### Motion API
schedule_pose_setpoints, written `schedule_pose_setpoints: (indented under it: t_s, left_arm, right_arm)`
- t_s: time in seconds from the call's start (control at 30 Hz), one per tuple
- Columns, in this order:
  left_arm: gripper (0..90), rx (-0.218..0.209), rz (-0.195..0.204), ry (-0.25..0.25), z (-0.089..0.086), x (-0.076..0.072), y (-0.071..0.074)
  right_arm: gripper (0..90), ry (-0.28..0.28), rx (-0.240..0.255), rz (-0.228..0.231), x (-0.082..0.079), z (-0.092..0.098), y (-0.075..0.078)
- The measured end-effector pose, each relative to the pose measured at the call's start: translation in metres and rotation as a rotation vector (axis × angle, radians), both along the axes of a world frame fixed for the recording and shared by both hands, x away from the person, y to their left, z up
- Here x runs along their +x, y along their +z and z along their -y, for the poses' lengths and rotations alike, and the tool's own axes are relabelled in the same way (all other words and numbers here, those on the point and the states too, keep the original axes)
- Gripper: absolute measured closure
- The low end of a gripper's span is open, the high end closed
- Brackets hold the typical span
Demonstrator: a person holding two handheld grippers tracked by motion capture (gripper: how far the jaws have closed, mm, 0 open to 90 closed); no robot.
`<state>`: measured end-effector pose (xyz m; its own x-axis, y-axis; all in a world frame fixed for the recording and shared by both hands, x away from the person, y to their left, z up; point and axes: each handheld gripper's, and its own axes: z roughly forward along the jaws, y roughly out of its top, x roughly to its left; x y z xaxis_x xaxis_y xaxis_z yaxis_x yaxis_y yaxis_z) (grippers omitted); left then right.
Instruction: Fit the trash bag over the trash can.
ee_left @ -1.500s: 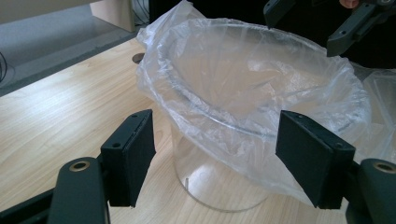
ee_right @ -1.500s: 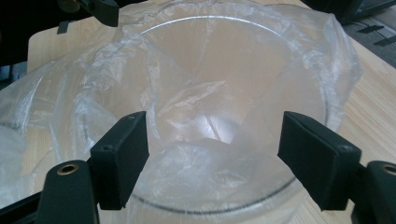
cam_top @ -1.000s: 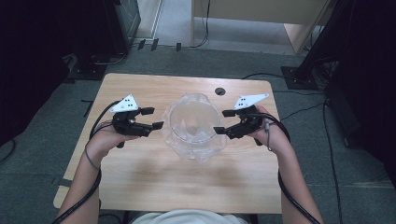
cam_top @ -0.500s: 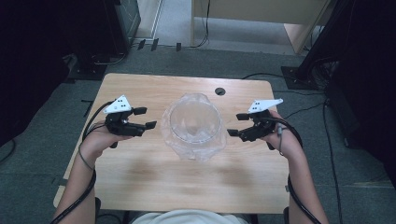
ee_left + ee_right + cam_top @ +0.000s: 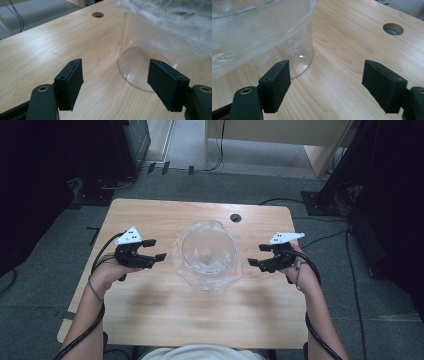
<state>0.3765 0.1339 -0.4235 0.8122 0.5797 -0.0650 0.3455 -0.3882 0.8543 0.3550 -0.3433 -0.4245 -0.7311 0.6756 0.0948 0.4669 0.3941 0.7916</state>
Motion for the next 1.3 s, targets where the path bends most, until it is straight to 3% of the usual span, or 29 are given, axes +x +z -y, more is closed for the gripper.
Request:
schedule_pose_setpoints:
  t_s: [0.17, 0.43, 0.8, 1.13, 1.3]
  left_arm:
    - [27.9, 0.023, 0.031, -0.004, 0.003, 0.003, -0.013]
    - [27.9, 0.051, 0.002, -0.021, 0.009, 0.005, -0.031]
    - [27.9, 0.078, -0.024, 0.005, 0.011, 0.012, -0.058]
    - [27.9, 0.08, -0.045, -0.001, 0.022, 0.016, -0.074]
    - [28.0, 0.115, -0.037, 0.007, 0.026, 0.017, -0.083]
  right_arm:
    - [22.4, -0.021, 0.0, 0.005, 0.003, -0.003, -0.014]
    - [22.2, -0.041, -0.013, -0.016, 0.006, -0.006, -0.043]
    - [21.5, -0.052, -0.023, -0.03, 0.013, -0.018, -0.068]
    - [20.8, -0.029, -0.063, -0.04, 0.019, -0.027, -0.084]
    - [20.8, -0.029, -0.061, -0.056, 0.02, -0.027, -0.09]
